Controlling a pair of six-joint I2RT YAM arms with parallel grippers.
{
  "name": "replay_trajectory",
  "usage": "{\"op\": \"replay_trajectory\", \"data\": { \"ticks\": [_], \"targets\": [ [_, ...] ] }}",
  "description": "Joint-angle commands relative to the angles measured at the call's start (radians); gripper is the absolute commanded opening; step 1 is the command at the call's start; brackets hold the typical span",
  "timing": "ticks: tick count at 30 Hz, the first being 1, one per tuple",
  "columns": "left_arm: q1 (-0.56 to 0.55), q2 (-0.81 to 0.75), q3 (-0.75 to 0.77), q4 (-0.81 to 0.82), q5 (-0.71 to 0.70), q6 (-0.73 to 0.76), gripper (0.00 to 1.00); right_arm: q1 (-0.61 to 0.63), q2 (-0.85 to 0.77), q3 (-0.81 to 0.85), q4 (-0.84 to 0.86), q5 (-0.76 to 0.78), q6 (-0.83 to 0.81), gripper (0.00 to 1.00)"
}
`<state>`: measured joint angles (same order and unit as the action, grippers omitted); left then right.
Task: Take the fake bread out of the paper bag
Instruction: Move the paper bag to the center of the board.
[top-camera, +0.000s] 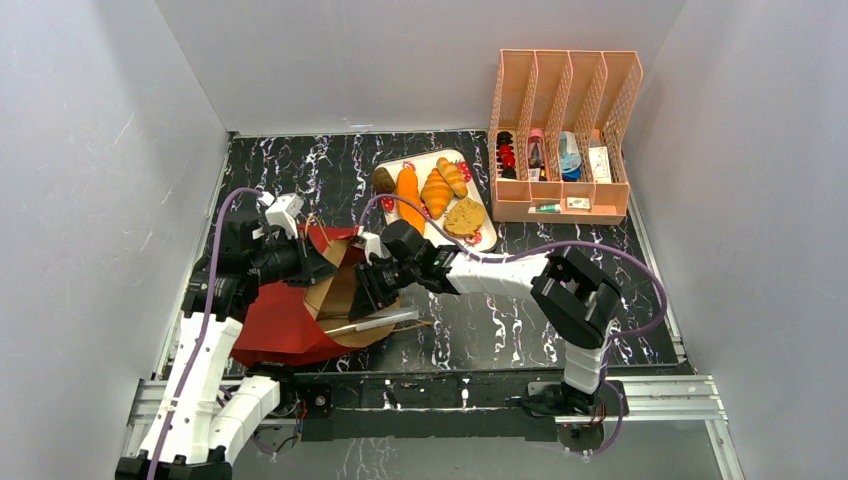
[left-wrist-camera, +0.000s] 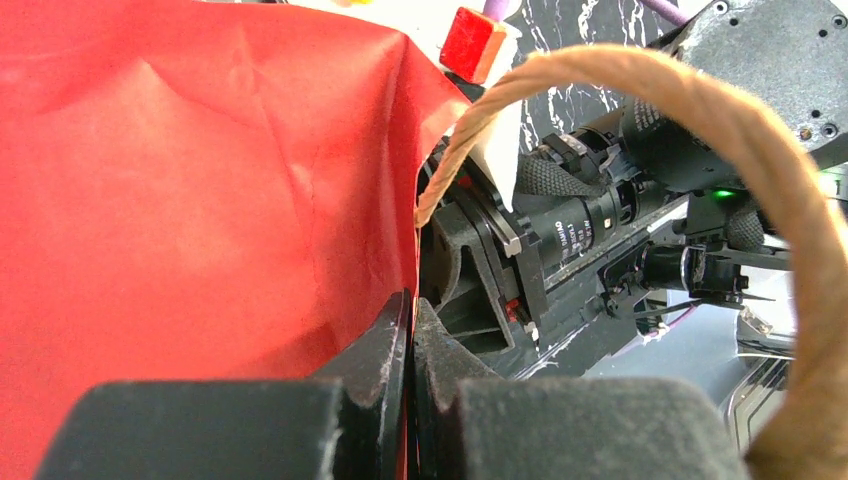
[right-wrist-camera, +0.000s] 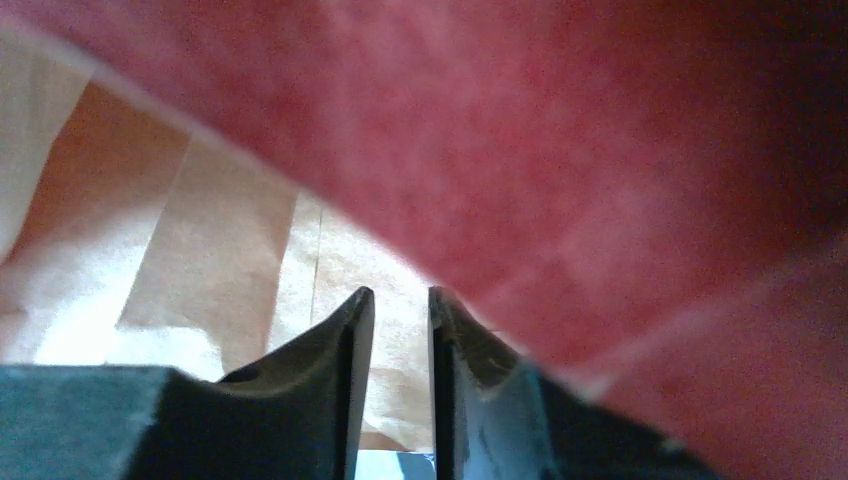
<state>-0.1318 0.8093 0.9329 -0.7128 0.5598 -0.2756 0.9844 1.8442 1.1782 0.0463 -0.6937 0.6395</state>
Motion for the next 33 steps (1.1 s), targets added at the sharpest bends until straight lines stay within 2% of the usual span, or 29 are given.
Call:
{"op": "replay_trajectory", "data": {
  "ticks": [1, 3, 5, 14, 21, 28, 33],
  "targets": [
    [-0.004, -0.044, -0.006, 0.009, 0.063, -0.014, 0.0, 0.014, -0.095, 0.053, -0.118, 0.119, -0.146, 0.29],
    [-0.005, -0.056, -0.028, 0.041, 0.059, -0.023, 0.0, 0.014, -0.148, 0.028, -0.136, 0.176, -0.177, 0.37],
    [-0.005, -0.057, -0.043, 0.067, 0.056, -0.028, 0.0, 0.014, -0.171, 0.01, -0.155, 0.22, -0.199, 0.39],
    [-0.005, 0.029, -0.016, 0.121, -0.018, 0.024, 0.0, 0.015, -0.252, -0.038, -0.24, 0.387, -0.303, 0.43],
    [-0.004, 0.13, 0.066, 0.147, -0.056, 0.079, 0.0, 0.022, -0.317, -0.101, -0.232, 0.49, -0.329, 0.44],
    [-0.005, 0.251, 0.122, 0.172, 0.009, 0.173, 0.0, 0.056, -0.284, -0.147, -0.144, 0.593, -0.356, 0.45],
    [-0.005, 0.324, 0.166, 0.14, 0.028, 0.243, 0.0, 0.063, -0.197, -0.126, -0.076, 0.711, -0.367, 0.46]
  ]
}}
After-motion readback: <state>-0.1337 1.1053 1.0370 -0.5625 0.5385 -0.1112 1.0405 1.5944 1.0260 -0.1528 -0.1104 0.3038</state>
